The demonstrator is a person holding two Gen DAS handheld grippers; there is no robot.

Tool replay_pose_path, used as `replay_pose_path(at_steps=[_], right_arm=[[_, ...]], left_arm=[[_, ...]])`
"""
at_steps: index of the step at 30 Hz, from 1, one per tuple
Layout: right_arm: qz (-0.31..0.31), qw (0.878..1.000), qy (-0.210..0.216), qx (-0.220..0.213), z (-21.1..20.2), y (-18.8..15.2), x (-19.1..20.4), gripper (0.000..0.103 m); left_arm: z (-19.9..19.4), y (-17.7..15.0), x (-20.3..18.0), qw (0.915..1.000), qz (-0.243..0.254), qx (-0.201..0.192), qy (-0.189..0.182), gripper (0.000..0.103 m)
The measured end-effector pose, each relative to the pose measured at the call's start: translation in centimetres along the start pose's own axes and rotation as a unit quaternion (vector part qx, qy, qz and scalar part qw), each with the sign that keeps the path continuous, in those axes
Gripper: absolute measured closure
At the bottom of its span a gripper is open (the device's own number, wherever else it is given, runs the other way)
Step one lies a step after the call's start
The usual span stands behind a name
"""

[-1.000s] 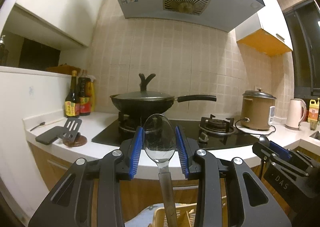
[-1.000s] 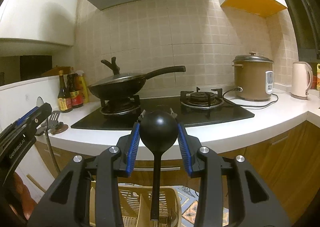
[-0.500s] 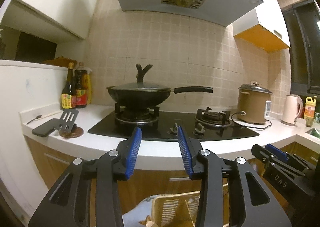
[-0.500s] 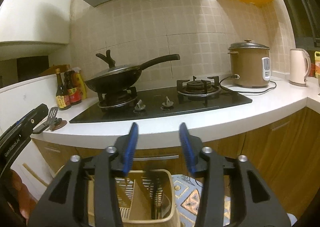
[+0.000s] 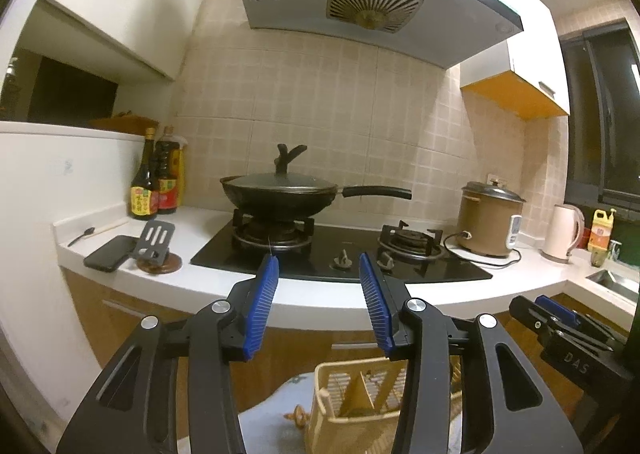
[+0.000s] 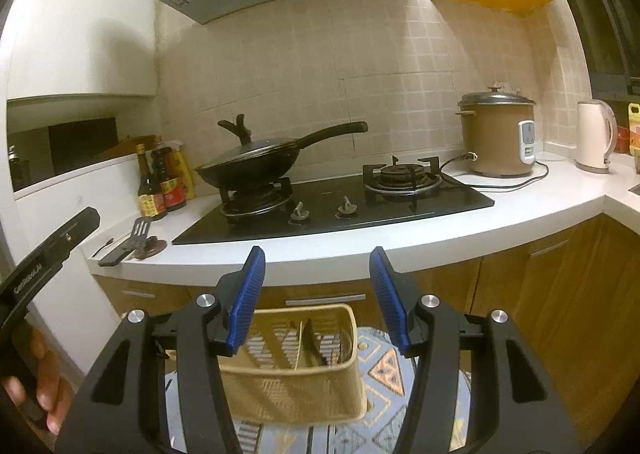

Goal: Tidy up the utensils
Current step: 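Open both grippers to release the spoon and ladle into the basket, then move both grippers back down toward the remaining spoons and chopsticks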

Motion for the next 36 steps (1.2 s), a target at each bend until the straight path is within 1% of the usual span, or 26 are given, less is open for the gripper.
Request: replay_pose_path(at_steps=[4, 6, 8, 11, 15, 17, 18, 20, 21, 22, 23, 24, 25, 26, 27, 30, 31, 32, 33, 34, 35, 36], right_arm=[[-0.008, 1.0, 0.002, 0.015, -2.3, -0.6, 0.6, 0.052], [-0.013, 1.0, 0.0, 0.026, -3.3, -1.3, 0.9, 0.052], [-0.016, 0.999, 0.003, 0.038, -3.9, -1.9, 1.2, 0.052], [-0.017, 0.998, 0.008, 0.059, -4.7, -3.1, 1.4, 0.052], [-0.017, 0.995, 0.006, 0.095, -4.9, -5.1, 1.4, 0.052], [-0.016, 0.994, 0.007, 0.112, -4.7, -5.9, 1.4, 0.052], [-0.016, 0.992, 0.007, 0.125, -4.4, -6.6, 1.4, 0.052], [-0.019, 0.988, 0.005, 0.151, -3.8, -8.0, 1.3, 0.052], [-0.021, 0.987, 0.003, 0.162, -3.5, -8.6, 1.3, 0.052], [-0.023, 0.984, 0.002, 0.179, -3.1, -9.4, 1.3, 0.052], [-0.024, 0.981, 0.002, 0.191, -2.7, -9.9, 1.2, 0.052], [-0.025, 0.977, 0.002, 0.211, -2.2, -10.8, 1.2, 0.052], [-0.025, 0.972, 0.002, 0.232, -1.7, -11.8, 1.2, 0.052], [-0.026, 0.969, 0.003, 0.245, -1.4, -12.5, 1.2, 0.052], [-0.027, 0.964, 0.003, 0.265, -0.9, -13.5, 1.2, 0.052], [-0.035, 0.949, 0.003, 0.313, 0.1, -16.2, 1.4, 0.052], [-0.037, 0.945, 0.004, 0.325, 0.4, -16.9, 1.5, 0.052], [-0.039, 0.942, 0.006, 0.334, 0.6, -17.6, 1.6, 0.053], [-0.041, 0.938, 0.011, 0.344, 0.9, -18.3, 1.8, 0.054], [-0.042, 0.935, 0.013, 0.353, 1.0, -18.8, 1.9, 0.059], [-0.042, 0.932, 0.014, 0.36, 1.2, -19.3, 1.9, 0.059], [-0.04, 0.928, 0.015, 0.37, 1.4, -19.8, 1.9, 0.059]], left_arm=[[-2.4, 0.0, 0.3, 0.9999, 0.003, 0.012, -0.001, 0.06], [-3.3, -0.3, 0.4, 0.9997, 0.009, 0.021, -0.004, 0.057], [-4.3, -0.9, 0.5, 0.9994, 0.015, 0.03, -0.005, 0.053], [-5.4, -2.2, 0.7, 0.9984, 0.023, 0.05, -0.007, 0.052], [-5.7, -4.5, 0.9, 0.9944, 0.029, 0.098, -0.026, 0.052], [-5.4, -6.3, 1.0, 0.9894, 0.029, 0.136, -0.043, 0.052], [-5.2, -7.4, 1.0, 0.9853, 0.028, 0.16, -0.053, 0.052], [-4.8, -9.2, 1.2, 0.9786, 0.026, 0.193, -0.067, 0.053], [-4.5, -10.4, 1.2, 0.9729, 0.027, 0.216, -0.077, 0.053], [-4.3, -11.2, 1.3, 0.969, 0.028, 0.231, -0.083, 0.053], [-4.0, -12.2, 1.2, 0.9633, 0.03, 0.251, -0.09, 0.054], [-3.6, -13.6, 1.1, 0.9548, 0.032, 0.279, -0.097, 0.054], [-3.3, -14.7, 1.0, 0.9483, 0.035, 0.299, -0.101, 0.054], [-3.1, -15.9, 0.9, 0.9399, 0.04, 0.321, -0.109, 0.055], [-3.0, -16.9, 0.8, 0.9337, 0.043, 0.336, -0.115, 0.057], [-2.7, -21.1, 0.1, 0.9037, 0.066, 0.402, -0.133, 0.06], [-2.6, -22.2, -0.1, 0.8949, 0.072, 0.419, -0.137, 0.061], [-2.6, -23.0, -0.2, 0.8886, 0.075, 0.43, -0.141, 0.061], [-2.6, -24.2, -0.5, 0.8784, 0.08, 0.448, -0.147, 0.064], [-2.5, -24.8, -0.7, 0.8732, 0.08, 0.456, -0.151, 0.066], [-2.5, -25.5, -0.9, 0.8659, 0.079, 0.468, -0.159, 0.066], [-2.5, -25.8, -1.1, 0.862, 0.078, 0.474, -0.163, 0.066]])
Point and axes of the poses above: each gripper's, at about its wrist camera, not at the fingertips, and z roughly the way its jaws point, x to its left, y to its top, the point moved 7 cm from there along z, roughly the way its jaws point, and after that the axes turned 8 degrees about x, right-handed, at the moved point
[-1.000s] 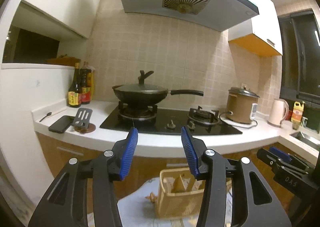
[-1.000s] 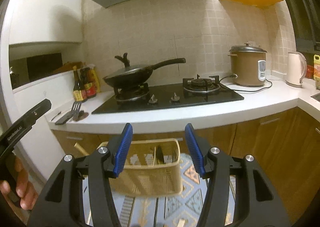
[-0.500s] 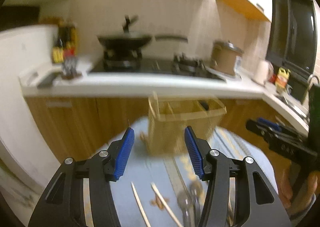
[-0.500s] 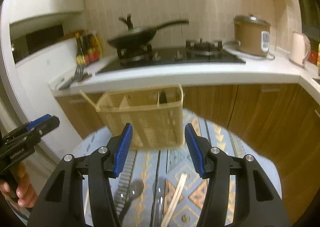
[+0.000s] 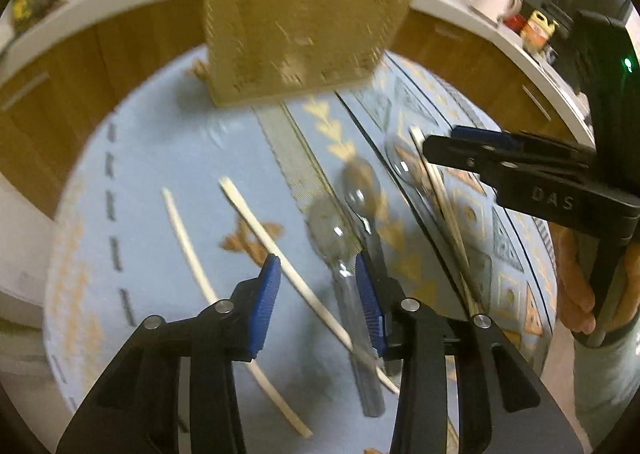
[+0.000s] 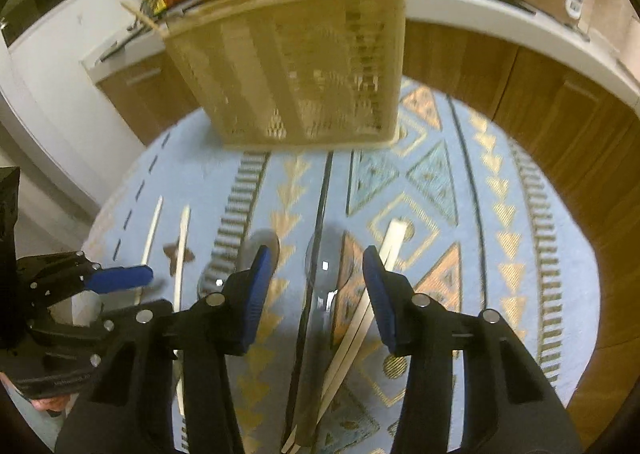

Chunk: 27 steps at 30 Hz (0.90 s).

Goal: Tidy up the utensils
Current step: 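Move both grippers back down toward the remaining spoons and chopsticks, then grasp a clear spoon with the left gripper while the right gripper grasps another clear spoon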

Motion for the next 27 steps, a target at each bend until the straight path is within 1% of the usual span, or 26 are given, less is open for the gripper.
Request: replay_pose_path(at_steps=[2, 7, 8, 10, 14, 16, 21, 22, 23, 24, 25, 27], right_arm=[[0.003, 1.0, 0.009, 0.011, 0.5, -0.4, -0.1, 0.059], [0.013, 0.999, 0.024, 0.021, 1.1, -0.7, -0.5, 0.06], [0.015, 0.999, 0.025, 0.022, 1.1, -0.6, -0.5, 0.062], [0.017, 0.999, 0.029, 0.026, 1.3, -0.5, -0.5, 0.065], [0.021, 0.999, 0.034, 0.029, 1.2, -0.3, -0.8, 0.065], [0.023, 0.999, 0.039, 0.03, 1.2, -0.3, -0.9, 0.065], [0.026, 0.998, 0.041, 0.031, 1.3, -0.3, -0.9, 0.065], [0.027, 0.998, 0.041, 0.032, 1.2, -0.1, -0.9, 0.065], [0.027, 0.998, 0.041, 0.033, 1.2, -0.1, -0.9, 0.065], [0.029, 0.998, 0.042, 0.035, 1.3, 0.0, -1.0, 0.065], [0.031, 0.998, 0.042, 0.037, 1.4, 0.2, -1.1, 0.065], [0.035, 0.998, 0.042, 0.043, 1.6, 0.4, -1.2, 0.064]], left_arm=[[0.9, -0.2, -0.1, 0.9998, -0.001, 0.016, -0.008, 0.066], [2.2, -0.3, 0.1, 0.9993, -0.001, 0.037, -0.002, 0.072], [2.3, -0.3, -0.1, 0.9993, 0.002, 0.038, 0.0, 0.074], [2.3, 0.0, -0.3, 0.9992, 0.005, 0.039, 0.01, 0.075], [2.3, 0.5, -1.1, 0.9991, 0.01, 0.037, 0.017, 0.079], [2.4, 0.5, -1.5, 0.9989, 0.015, 0.04, 0.022, 0.079], [3.2, 0.6, -1.3, 0.998, 0.01, 0.056, 0.027, 0.079], [3.2, 0.7, -1.5, 0.9981, 0.012, 0.052, 0.031, 0.08], [3.3, 0.7, -1.7, 0.998, 0.014, 0.052, 0.034, 0.081], [3.4, 0.7, -1.8, 0.9978, 0.014, 0.05, 0.041, 0.091], [3.5, 0.7, -1.7, 0.9977, 0.012, 0.049, 0.045, 0.093], [3.5, 0.8, -1.6, 0.9979, 0.008, 0.044, 0.046, 0.093]])
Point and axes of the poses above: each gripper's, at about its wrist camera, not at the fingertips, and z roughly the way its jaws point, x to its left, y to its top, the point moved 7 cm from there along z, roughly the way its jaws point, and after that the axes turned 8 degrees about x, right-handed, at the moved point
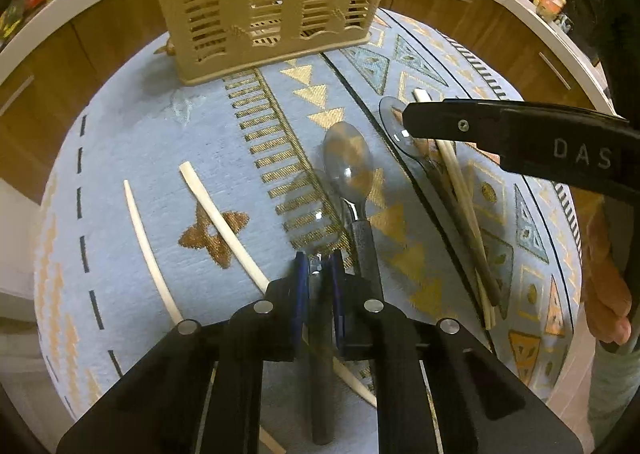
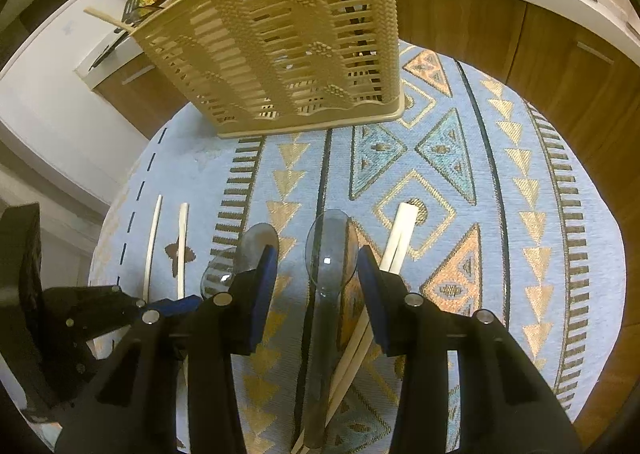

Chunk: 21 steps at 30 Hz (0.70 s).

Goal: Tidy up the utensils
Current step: 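Grasp a clear spoon with the left gripper while the right gripper grasps another clear spoon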

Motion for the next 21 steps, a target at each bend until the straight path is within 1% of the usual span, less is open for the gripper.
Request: replay_pose_path(at_steps=[3, 5, 7, 10, 14, 19, 21], right_arm=[[0.005, 1.0, 0.002, 0.011, 0.5, 0.2, -0.1, 0.065], [0.007, 1.0, 0.001, 0.017, 0.9, 0.2, -0.3, 0.065], [0.005, 1.0, -0.004, 0.023, 1.4, 0.2, -0.3, 0.065], [0.005, 0.999, -0.013, 0.031, 2.1, 0.2, -0.3, 0.065], [0.001, 0.999, -0.027, 0.035, 2.8, 0.2, -0.3, 0.064], [-0.012, 0.998, -0.036, 0.04, 3.0, 0.3, -0.2, 0.064], [-0.017, 0.998, -0.04, 0.042, 3.4, 0.6, 0.1, 0.064]], left_arm=[[-0.1, 0.2, 0.8, 0.9995, -0.026, -0.012, -0.01, 0.093], [-0.4, 0.5, 1.9, 0.9982, -0.053, -0.027, -0.013, 0.093], [-0.6, 0.9, 3.4, 0.9953, -0.086, -0.037, -0.026, 0.093], [-0.9, 2.0, 4.9, 0.9914, -0.115, -0.045, -0.042, 0.093], [-0.8, 3.0, 5.2, 0.9894, -0.121, -0.041, -0.068, 0.093], [-0.4, 3.1, 5.6, 0.989, -0.119, -0.022, -0.085, 0.092], [-0.5, 3.3, 6.1, 0.9878, -0.125, -0.019, -0.091, 0.086]])
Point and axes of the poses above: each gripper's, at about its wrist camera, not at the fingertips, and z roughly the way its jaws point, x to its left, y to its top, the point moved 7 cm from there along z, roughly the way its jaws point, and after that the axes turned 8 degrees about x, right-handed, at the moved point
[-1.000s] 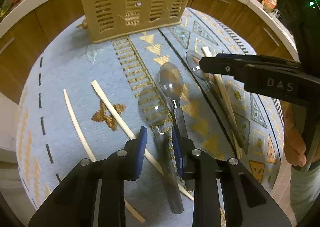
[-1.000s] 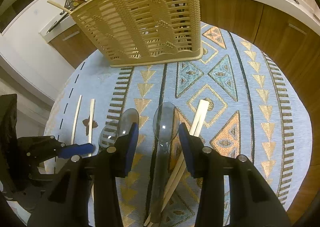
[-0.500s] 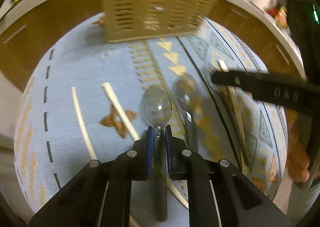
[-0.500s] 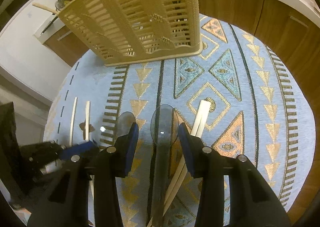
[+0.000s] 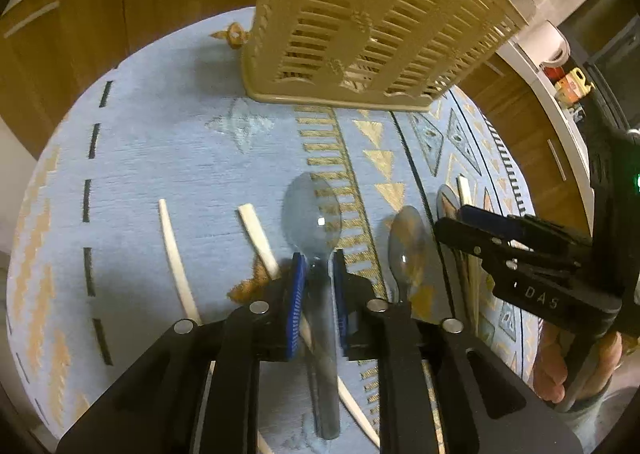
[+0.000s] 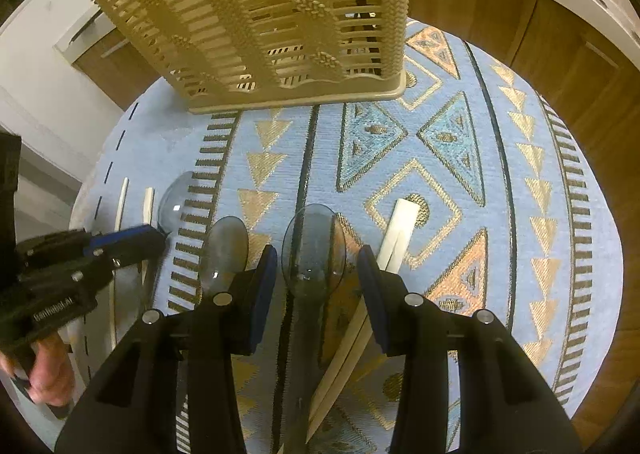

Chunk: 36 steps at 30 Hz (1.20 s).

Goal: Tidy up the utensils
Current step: 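Grasp a clear spoon with the left gripper while the right gripper grasps another clear spoon, then lift both clear spoons with both grippers up over the tan basket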

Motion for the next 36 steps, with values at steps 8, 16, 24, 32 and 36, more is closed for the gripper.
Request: replay_pose_path(at_steps=[8, 16, 24, 32, 36], right_arm=[[-0.012, 1.0, -0.003, 0.002, 0.3, 0.1, 0.3, 0.064], [-0.02, 1.0, -0.002, 0.016, 0.2, -0.1, 0.4, 0.064], [-0.025, 0.999, -0.021, 0.036, 0.5, 0.7, 1.1, 0.066], [-0.026, 1.0, 0.007, 0.013, -0.1, 0.2, 1.2, 0.073], [-0.034, 0.999, 0.022, -0.023, -2.1, -0.4, 1.3, 0.073]], left_arm=[[0.2, 2.2, -0.8, 0.9994, 0.023, 0.012, 0.021, 0.071], [1.7, 1.3, -2.1, 0.9917, 0.072, 0.049, 0.094, 0.07], [3.0, 1.9, -3.6, 0.9819, 0.1, 0.056, 0.151, 0.08], [2.3, 1.7, -3.6, 0.9893, 0.085, 0.01, 0.118, 0.093], [0.2, 1.3, -3.4, 0.9916, 0.081, -0.036, 0.094, 0.093]])
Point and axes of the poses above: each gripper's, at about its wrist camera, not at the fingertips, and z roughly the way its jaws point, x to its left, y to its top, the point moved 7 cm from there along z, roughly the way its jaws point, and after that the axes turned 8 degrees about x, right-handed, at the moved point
